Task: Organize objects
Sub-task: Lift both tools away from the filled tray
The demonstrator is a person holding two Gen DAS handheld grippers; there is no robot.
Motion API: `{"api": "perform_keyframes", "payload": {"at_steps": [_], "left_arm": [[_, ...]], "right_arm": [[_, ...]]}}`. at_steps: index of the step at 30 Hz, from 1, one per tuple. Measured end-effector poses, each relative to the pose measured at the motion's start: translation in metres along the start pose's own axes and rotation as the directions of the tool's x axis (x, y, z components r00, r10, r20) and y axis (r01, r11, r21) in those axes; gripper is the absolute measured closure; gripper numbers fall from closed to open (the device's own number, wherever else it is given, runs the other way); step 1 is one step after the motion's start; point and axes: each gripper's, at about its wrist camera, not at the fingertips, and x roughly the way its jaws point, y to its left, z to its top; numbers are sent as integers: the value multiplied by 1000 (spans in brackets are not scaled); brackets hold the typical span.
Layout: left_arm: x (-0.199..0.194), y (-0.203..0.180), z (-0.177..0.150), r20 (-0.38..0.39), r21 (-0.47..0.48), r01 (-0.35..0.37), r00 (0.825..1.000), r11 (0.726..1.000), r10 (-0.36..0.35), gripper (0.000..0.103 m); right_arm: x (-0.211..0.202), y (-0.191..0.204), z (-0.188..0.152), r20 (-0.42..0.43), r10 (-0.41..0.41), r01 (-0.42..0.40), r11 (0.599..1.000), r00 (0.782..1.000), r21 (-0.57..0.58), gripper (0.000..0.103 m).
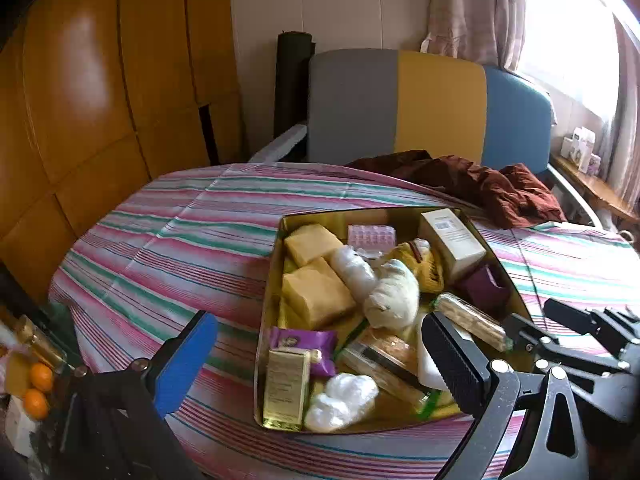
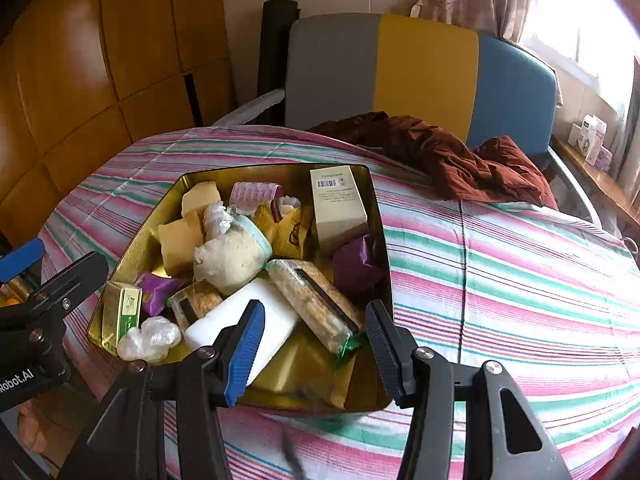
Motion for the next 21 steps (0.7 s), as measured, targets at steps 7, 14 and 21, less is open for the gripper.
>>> {"api": "perform_keyframes", "payload": {"at_steps": [7, 14, 21], "left_arm": [[-8, -4, -2, 15, -10, 29, 999, 1000, -29, 0], [-12, -7, -4, 31, -3, 24, 999, 1000, -24, 0], [-12, -5, -6, 39, -12, 18, 999, 1000, -18, 1]], "right_arm": [[-6, 1, -5, 10, -5, 5, 1000, 1000, 1, 50], [-6, 1, -7, 10, -15, 15, 1000, 1000, 9, 50], [-5, -2, -7, 13, -18, 18, 1000, 1000, 20, 50]]}}
